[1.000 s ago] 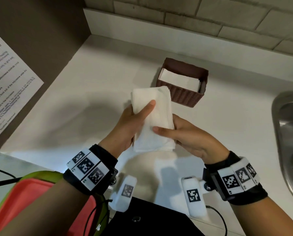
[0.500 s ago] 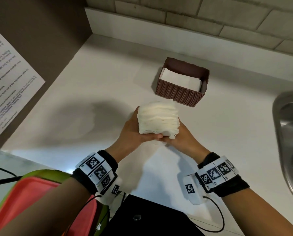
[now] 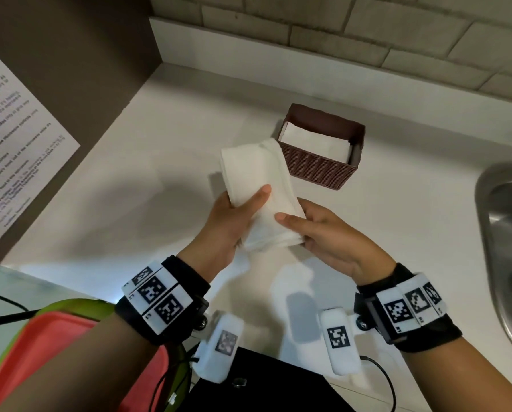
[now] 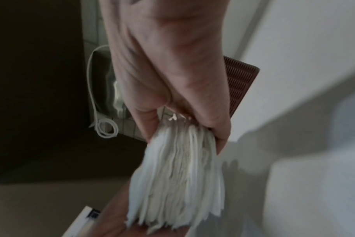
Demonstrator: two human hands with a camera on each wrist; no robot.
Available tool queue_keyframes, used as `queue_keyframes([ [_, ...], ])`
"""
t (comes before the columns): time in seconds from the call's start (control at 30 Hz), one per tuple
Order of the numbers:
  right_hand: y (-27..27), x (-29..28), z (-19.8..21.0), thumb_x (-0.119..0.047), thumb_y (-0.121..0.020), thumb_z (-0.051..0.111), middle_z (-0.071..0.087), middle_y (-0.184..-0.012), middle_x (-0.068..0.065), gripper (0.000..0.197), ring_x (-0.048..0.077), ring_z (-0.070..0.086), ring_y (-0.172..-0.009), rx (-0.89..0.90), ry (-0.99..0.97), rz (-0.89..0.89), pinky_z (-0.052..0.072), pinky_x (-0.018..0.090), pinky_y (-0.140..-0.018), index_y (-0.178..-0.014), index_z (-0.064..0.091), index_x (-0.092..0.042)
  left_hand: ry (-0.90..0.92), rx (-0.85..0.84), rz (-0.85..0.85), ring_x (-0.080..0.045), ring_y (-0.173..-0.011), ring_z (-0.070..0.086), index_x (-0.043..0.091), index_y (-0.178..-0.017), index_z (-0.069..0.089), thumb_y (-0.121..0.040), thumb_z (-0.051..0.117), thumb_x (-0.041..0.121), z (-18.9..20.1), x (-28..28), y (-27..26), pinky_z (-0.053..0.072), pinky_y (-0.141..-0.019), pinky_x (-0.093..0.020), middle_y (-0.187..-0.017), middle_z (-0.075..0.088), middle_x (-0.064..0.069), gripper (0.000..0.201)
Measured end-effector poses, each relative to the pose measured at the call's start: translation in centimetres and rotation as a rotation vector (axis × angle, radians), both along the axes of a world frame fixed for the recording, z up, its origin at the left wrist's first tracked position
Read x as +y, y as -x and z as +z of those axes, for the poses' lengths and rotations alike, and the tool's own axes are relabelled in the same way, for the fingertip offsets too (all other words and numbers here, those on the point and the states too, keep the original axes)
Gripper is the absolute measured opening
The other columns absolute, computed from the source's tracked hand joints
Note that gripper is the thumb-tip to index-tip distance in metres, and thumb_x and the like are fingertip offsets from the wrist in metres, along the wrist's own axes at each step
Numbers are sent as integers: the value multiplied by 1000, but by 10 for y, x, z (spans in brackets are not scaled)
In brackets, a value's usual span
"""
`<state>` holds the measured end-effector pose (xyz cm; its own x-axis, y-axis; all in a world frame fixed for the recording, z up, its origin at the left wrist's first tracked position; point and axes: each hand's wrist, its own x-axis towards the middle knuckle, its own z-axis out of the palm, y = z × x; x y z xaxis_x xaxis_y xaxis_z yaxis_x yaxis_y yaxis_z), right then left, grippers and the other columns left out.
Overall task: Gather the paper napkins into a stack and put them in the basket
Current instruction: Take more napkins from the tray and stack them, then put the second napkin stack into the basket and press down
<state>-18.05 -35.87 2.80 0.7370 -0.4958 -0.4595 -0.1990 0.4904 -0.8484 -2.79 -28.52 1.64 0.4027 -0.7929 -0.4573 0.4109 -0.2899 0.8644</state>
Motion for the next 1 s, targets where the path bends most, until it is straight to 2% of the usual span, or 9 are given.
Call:
queue_keyframes([
  [0.1, -2, 0, 0, -4, -92, 58, 74, -108, 6, 29, 16, 69, -101, -59, -106, -142, 56, 22, -84, -121, 59, -1, 21, 86, 84, -22, -108, 70, 10, -127, 61, -90, 67, 31, 1, -2, 1, 60, -81, -35, -117, 73, -7, 43],
  [0.27, -18, 9, 5, -15, -92, 62, 75, -101, 4, 17, 14, 71, -94, -171, -226, -366, 54, 27, -92, -104, 70, -6, 127, 147, 248, -23, -113, 67, 11, -135, 51, -86, 68, 39, 2, -8, 11, 57, -90, -42, -126, 68, -7, 58],
  [0.47, -41, 20, 12, -20, -96, 58, 69, -124, 8, 38, 23, 66, -113, -238, -57, -455, 58, 30, -80, -133, 55, -11, 172, 141, 301, -22, -113, 67, 15, -138, 41, -83, 70, 42, 10, -12, 20, 57, -90, -43, -129, 65, -6, 67],
  [0.57, -32, 16, 14, -15, -99, 51, 63, -133, 7, 41, 20, 61, -121, -252, 125, -399, 52, 37, -98, -139, 47, -12, 229, 160, 330, -22, -114, 67, 10, -139, 40, -84, 74, 33, 16, -10, 6, 58, -88, -42, -130, 63, -10, 69],
  [0.67, -11, 6, 14, -13, -99, 50, 61, -136, 4, 44, 19, 58, -125, -186, 201, -329, 47, 39, -105, -142, 44, -12, 160, 112, 345, -11, -103, 67, 24, -130, 41, -79, 79, 28, 19, -8, -17, 59, -78, -34, -131, 56, -3, 65],
  [0.73, 1, -1, 16, -12, -98, 51, 62, -135, 3, 43, 18, 59, -124, -161, 177, -298, 48, 37, -104, -140, 45, -13, 81, 22, 213, -17, -109, 64, 36, -121, 45, -63, 85, 39, 20, -8, -27, 55, -93, -45, -133, 56, -2, 70],
  [0.8, 8, -7, 16, -13, -97, 53, 65, -131, 2, 40, 19, 61, -122, -136, 160, -291, 49, 36, -103, -136, 50, -15, 17, -118, 51, -19, -114, 62, 39, -122, 44, -58, 81, 49, 22, -9, -26, 51, -97, -44, -129, 58, 0, 75],
  [0.93, 8, -11, 8, -34, -88, 66, 62, -133, 0, 53, 19, 60, -123, -14, 266, -373, 45, 44, -106, -136, 48, -23, -29, -277, -37, -18, -112, 61, 34, -123, 46, -67, 65, 60, 20, -17, -9, 52, -95, -39, -124, 62, 2, 64],
  [1.0, 5, -10, 8, -46, -86, 64, 63, -129, -8, 53, 13, 60, -119, 90, 381, -458, 47, 39, -103, -134, 48, -29, -38, -339, 10, -19, -108, 61, 29, -123, 49, -80, 59, 58, 16, -22, -1, 50, -93, -36, -118, 64, 3, 53],
])
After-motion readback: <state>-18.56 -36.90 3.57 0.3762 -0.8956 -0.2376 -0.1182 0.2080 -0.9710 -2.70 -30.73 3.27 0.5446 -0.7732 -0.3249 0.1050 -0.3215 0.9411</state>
